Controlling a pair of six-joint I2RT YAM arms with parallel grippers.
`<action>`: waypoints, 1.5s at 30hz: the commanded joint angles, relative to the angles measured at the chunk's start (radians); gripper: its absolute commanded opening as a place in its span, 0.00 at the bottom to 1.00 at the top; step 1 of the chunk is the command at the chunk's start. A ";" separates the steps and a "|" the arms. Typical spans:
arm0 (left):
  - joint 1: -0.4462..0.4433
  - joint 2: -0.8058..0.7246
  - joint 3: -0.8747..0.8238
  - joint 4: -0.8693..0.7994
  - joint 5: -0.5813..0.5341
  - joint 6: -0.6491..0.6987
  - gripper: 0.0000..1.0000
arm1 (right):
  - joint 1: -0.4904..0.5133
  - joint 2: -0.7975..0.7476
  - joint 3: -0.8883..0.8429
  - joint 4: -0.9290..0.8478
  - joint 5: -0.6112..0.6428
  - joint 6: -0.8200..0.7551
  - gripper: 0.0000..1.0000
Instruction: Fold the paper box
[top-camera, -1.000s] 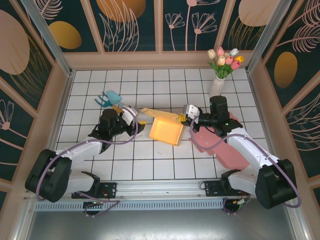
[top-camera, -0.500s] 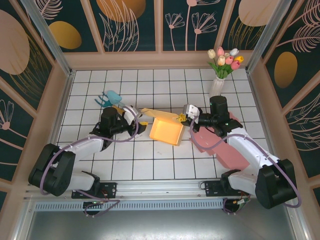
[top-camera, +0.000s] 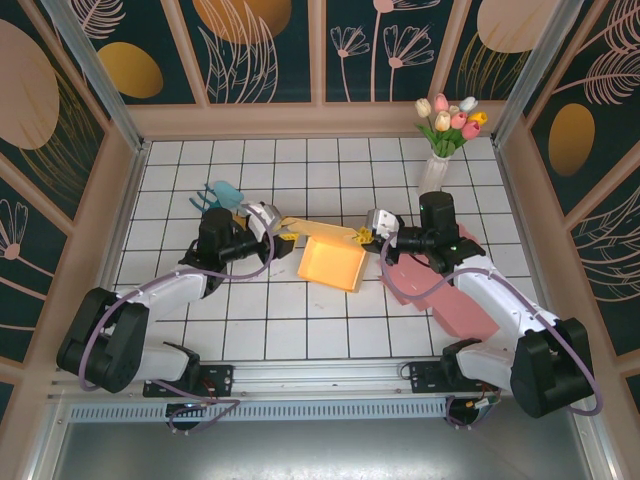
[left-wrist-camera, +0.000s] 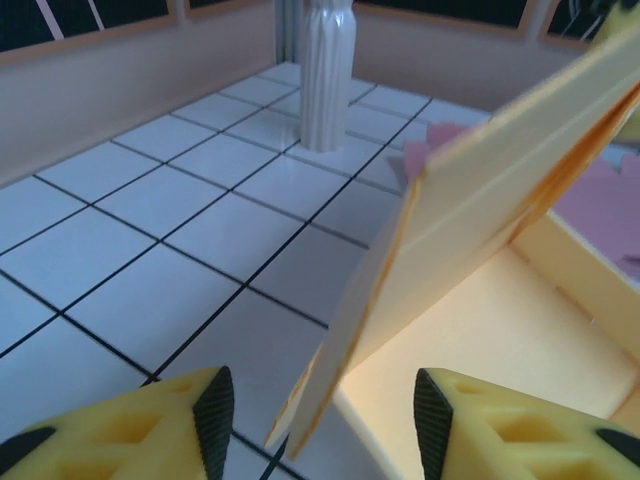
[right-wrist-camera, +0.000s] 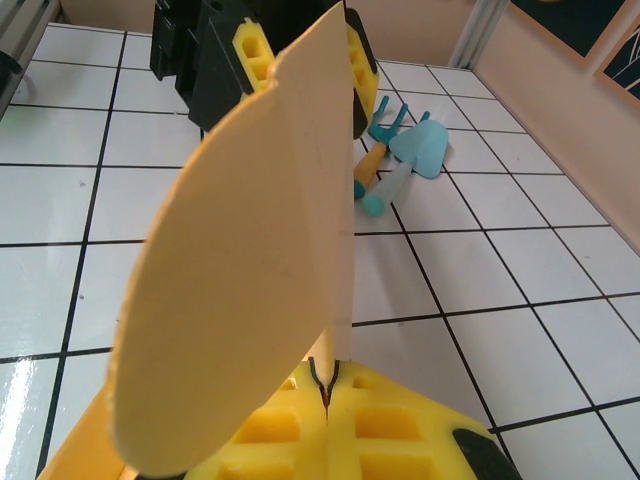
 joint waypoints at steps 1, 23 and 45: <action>0.003 -0.026 0.005 0.084 0.061 -0.073 0.44 | 0.009 -0.004 0.022 0.021 -0.020 -0.016 0.00; -0.077 -0.096 -0.069 0.199 -0.204 -0.421 0.15 | 0.180 0.071 -0.065 0.227 0.285 -0.025 0.00; -0.163 -0.205 -0.281 0.308 -0.439 -0.739 0.21 | 0.321 0.209 -0.059 0.172 0.518 -0.121 0.00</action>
